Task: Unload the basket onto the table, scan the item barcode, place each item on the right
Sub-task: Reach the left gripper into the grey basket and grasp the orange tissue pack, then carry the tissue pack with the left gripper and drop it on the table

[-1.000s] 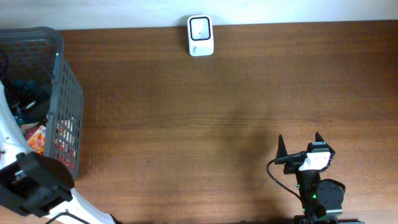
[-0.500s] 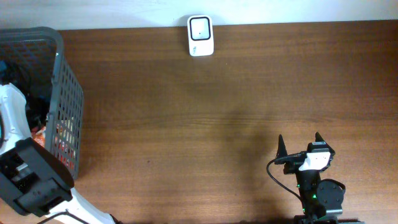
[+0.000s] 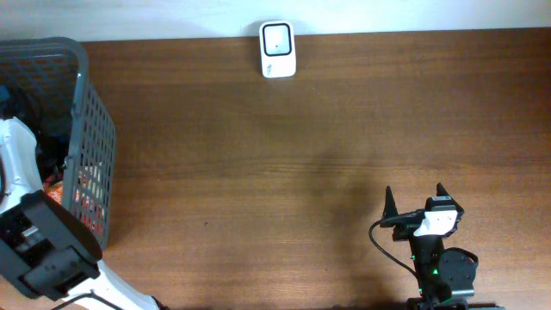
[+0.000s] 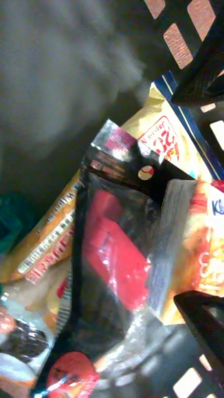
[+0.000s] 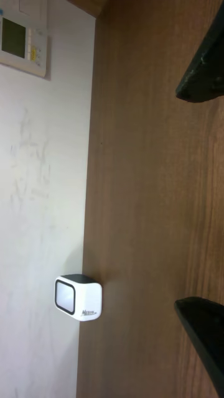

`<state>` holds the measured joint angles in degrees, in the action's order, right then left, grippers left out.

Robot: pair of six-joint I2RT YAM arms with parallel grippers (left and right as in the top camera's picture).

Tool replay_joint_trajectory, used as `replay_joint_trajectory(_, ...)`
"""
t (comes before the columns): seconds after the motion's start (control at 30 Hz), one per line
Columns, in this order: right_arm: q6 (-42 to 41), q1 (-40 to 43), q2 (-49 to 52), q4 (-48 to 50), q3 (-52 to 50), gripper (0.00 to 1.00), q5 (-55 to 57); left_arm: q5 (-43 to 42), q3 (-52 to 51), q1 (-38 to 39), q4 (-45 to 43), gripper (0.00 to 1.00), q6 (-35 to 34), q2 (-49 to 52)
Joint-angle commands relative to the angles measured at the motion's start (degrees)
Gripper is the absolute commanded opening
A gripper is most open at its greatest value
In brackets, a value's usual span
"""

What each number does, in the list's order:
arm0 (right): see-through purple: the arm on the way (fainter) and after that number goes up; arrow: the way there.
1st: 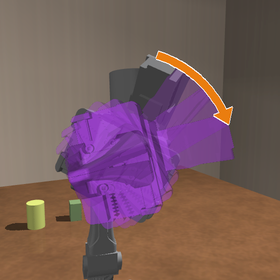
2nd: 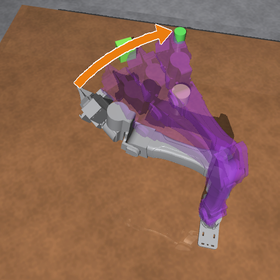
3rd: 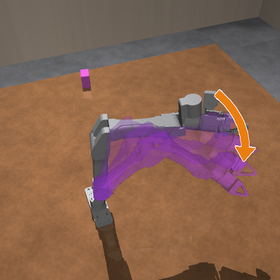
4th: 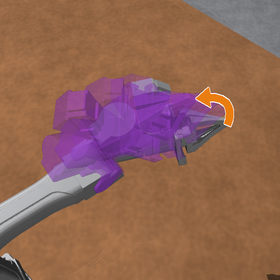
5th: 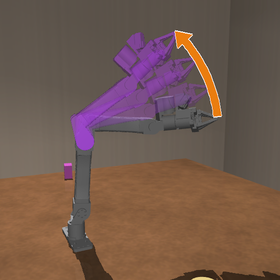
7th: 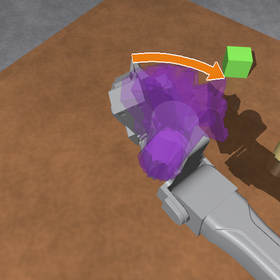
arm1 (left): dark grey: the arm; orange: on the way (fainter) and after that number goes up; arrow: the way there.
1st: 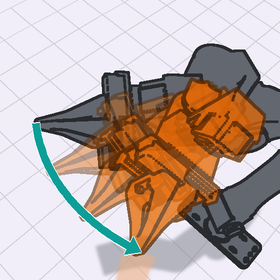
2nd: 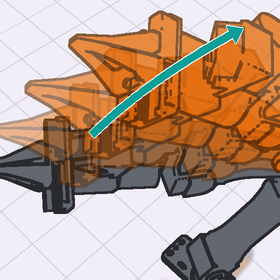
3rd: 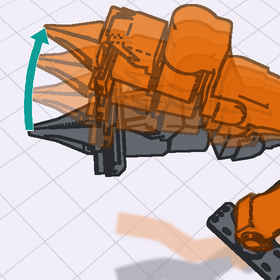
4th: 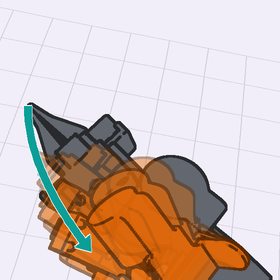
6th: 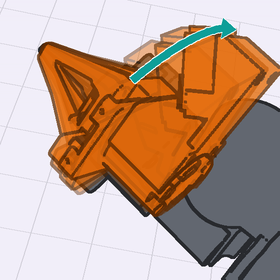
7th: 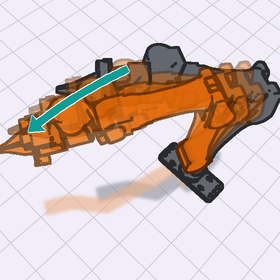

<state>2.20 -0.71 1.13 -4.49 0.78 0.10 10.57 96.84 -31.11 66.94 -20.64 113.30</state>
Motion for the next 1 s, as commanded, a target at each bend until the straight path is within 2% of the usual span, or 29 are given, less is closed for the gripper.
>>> replay_joint_trajectory(0.0, 0.4, 0.3, -0.2, -0.2, -0.5, 0.98, 0.5, 0.4, -0.4, -0.3, 1.6, 0.94, -6.5, 0.4)
replay_joint_trajectory(0.17, 0.4, 0.3, -0.2, -0.2, -0.5, 0.98, 0.5, 0.4, -0.5, -0.3, 3.7, 0.95, -11.8, 0.4)
replay_joint_trajectory(0.23, 0.4, 0.3, -0.2, -0.2, -0.5, 0.98, 0.5, 0.4, -0.5, -0.3, 3.8, 0.93, -14.8, 0.4)
replay_joint_trajectory(0.3, 0.4, 0.3, -0.2, -0.2, -0.5, 0.98, 0.5, 0.4, -1.3, -0.3, 1.3, 0.91, -14.9, 0.4)
replay_joint_trajectory(0.37, 0.4, 0.3, -0.2, -0.2, -0.5, 0.98, 0.5, 0.4, -3.7, -0.3, -0.6, 0.89, -18.8, 0.4)
replay_joint_trajectory(0.43, 0.4, 0.3, -0.2, -0.2, -0.5, 0.98, 0.5, 0.7, -5.9, -0.3, -3.8, 0.89, -19.2, 0.4)
replay_joint_trajectory(0.47, 0.4, 0.3, -0.2, -0.2, -0.5, 0.98, 0.5, 1.7, -6.4, -0.3, -4.8, 0.84, -19.2, 0.4)
replay_joint_trajectory(0.53, 0.4, 0.3, -0.2, -0.2, -0.5, 0.98, 0.5, 2.4, -6.5, -0.3, -5.0, 0.67, -19.2, 0.4)
replay_joint_trajectory(0.6, 0.4, 0.3, -0.2, -0.2, -0.5, 0.98, 0.5, 2.4, -6.5, -0.3, -5.0, 0.4, -19.2, 0.4)
replay_joint_trajectory(0.7, 0.4, 0.3, -0.2, -0.2, -0.5, 0.98, 0.5, 2.3, -5.5, -0.3, -4.1, 0.09, -18.3, 0.4)
replay_joint_trajectory(0.73, 0.4, 0.3, -0.2, -0.2, -0.5, 0.98, 0.5, 2.3, -4.4, -0.3, -2.9, 0.02, -18.3, 0.4)
replay_joint_trajectory(0.9, 0.4, 0.3, -0.2, -0.2, -0.5, 0.98, 0.5, 1.8, 6.2, -0.3, 8.1, 0.0, -18.3, 0.1)
replay_joint_trajectory(0.97, 0.4, 0.3, -0.2, -0.2, -0.5, 0.98, 0.5, -1.2, 12.6, -0.3, 12.8, 0.0, -18.3, -0.2)
